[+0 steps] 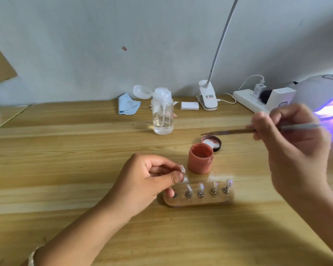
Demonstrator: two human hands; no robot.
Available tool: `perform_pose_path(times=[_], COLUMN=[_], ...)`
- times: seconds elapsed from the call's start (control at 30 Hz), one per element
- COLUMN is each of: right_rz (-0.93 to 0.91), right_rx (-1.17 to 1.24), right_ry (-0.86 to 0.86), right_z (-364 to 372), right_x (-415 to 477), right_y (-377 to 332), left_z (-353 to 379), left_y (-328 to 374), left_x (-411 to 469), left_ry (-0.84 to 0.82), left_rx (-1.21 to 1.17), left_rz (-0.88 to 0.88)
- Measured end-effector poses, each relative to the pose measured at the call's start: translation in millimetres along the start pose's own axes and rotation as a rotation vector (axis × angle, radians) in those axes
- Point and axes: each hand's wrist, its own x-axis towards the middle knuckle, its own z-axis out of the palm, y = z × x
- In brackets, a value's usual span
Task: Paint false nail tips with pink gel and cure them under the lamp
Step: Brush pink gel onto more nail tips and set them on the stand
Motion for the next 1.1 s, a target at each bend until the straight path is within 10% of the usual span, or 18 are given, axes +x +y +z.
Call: perform_pose_path(times=[0.57, 1.1], right_rz=[-0.404, -0.356], right_rx=[-0.544, -0.55], right_ry=[-0.438, -0.384], right_z=[9.4, 5.9], right_x=[-47.6, -54.7], right_y=[-0.1, -1.5], left_z=[-2.1, -1.2], left_y=[-9.4, -10.6], left_x=[4.9, 4.7], left_ry=[-0.063, -0.077], left_rx=[0.048, 0.066], left_rz=[-0.12, -0.105])
